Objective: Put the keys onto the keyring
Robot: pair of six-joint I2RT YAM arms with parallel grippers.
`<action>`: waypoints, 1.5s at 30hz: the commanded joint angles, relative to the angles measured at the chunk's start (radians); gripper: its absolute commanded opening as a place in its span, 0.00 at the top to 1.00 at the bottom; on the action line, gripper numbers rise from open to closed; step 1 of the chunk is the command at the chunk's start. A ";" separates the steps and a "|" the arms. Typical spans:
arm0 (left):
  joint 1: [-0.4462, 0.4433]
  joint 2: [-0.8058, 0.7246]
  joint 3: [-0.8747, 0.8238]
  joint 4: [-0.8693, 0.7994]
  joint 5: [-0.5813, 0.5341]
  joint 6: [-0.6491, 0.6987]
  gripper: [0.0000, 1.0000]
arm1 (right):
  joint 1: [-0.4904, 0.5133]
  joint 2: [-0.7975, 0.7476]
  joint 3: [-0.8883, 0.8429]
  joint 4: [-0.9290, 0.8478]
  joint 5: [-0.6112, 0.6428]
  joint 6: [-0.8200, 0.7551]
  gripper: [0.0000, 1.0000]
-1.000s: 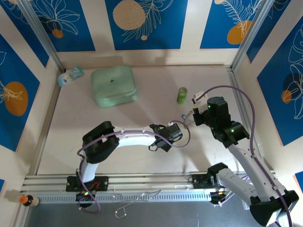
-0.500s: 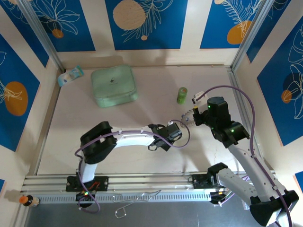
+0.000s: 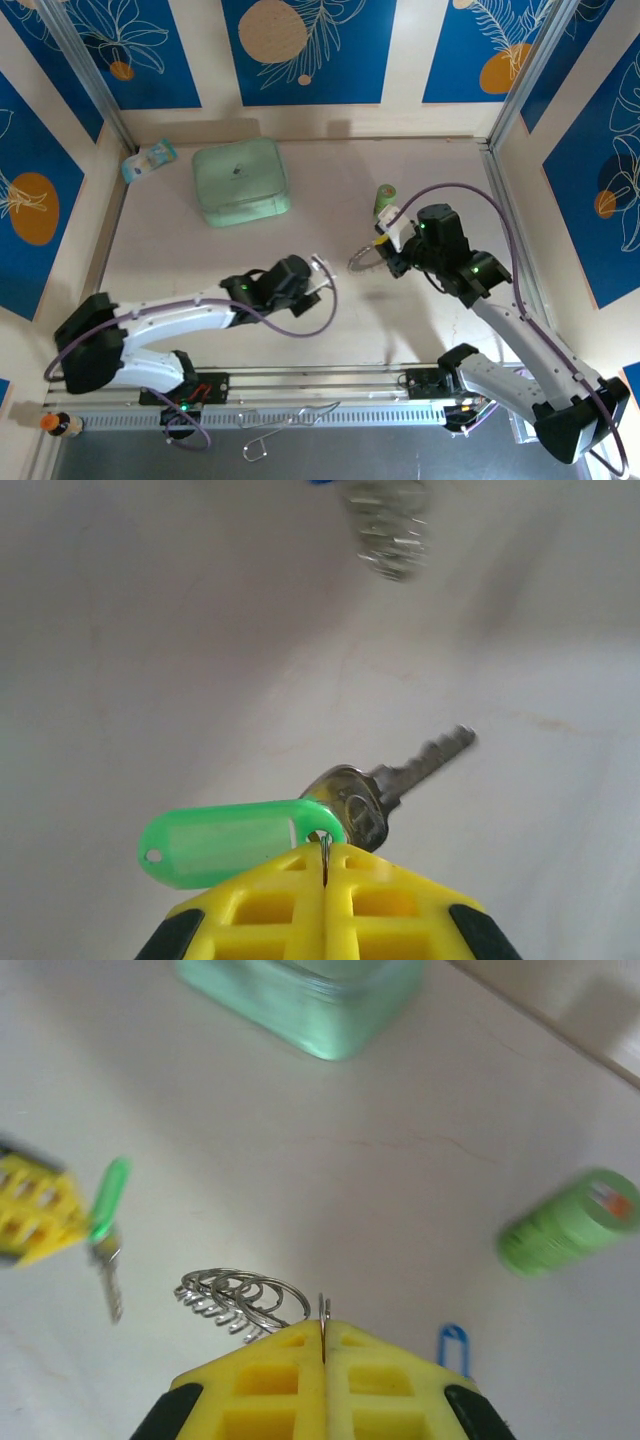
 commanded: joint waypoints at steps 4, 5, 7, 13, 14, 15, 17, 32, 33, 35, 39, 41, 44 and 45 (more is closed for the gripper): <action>0.062 0.043 0.118 -0.298 0.031 0.251 1.00 | 0.044 0.061 0.032 0.048 -0.034 -0.073 1.00; 0.061 0.069 0.143 -0.348 0.018 0.236 1.00 | 0.038 0.066 0.035 0.053 -0.030 -0.067 1.00; 0.068 0.122 0.177 -0.407 -0.022 0.138 1.00 | 0.028 0.073 0.039 0.056 -0.020 -0.054 1.00; 0.168 0.232 0.173 -0.372 0.316 -0.212 1.00 | -0.005 0.079 0.045 0.037 -0.019 -0.034 1.00; 0.167 0.246 0.168 -0.357 0.330 -0.253 1.00 | -0.008 0.079 0.045 0.032 -0.016 -0.032 1.00; 0.168 0.257 0.165 -0.348 0.340 -0.270 1.00 | -0.008 0.078 0.047 0.030 -0.017 -0.032 1.00; 0.167 0.284 0.160 -0.325 0.343 -0.305 1.00 | -0.010 0.076 0.041 0.031 -0.018 -0.033 1.00; 0.167 0.382 0.182 -0.341 0.257 -0.326 1.00 | -0.022 0.066 0.033 0.029 -0.024 -0.026 1.00; 0.167 0.378 0.181 -0.341 0.254 -0.328 0.98 | -0.024 0.067 0.033 0.029 -0.025 -0.026 1.00; 0.166 0.370 0.183 -0.344 0.249 -0.326 0.94 | -0.025 0.067 0.034 0.030 -0.028 -0.025 1.00; 0.168 0.357 0.184 -0.348 0.252 -0.327 0.88 | -0.027 0.067 0.031 0.031 -0.031 -0.022 1.00; 0.166 0.356 0.187 -0.348 0.255 -0.327 0.87 | -0.026 0.066 0.031 0.031 -0.031 -0.021 1.00; 0.165 0.354 0.193 -0.350 0.255 -0.325 0.87 | -0.028 0.066 0.030 0.031 -0.032 -0.020 1.00; 0.166 0.351 0.195 -0.351 0.254 -0.325 0.87 | -0.028 0.066 0.030 0.030 -0.032 -0.020 1.00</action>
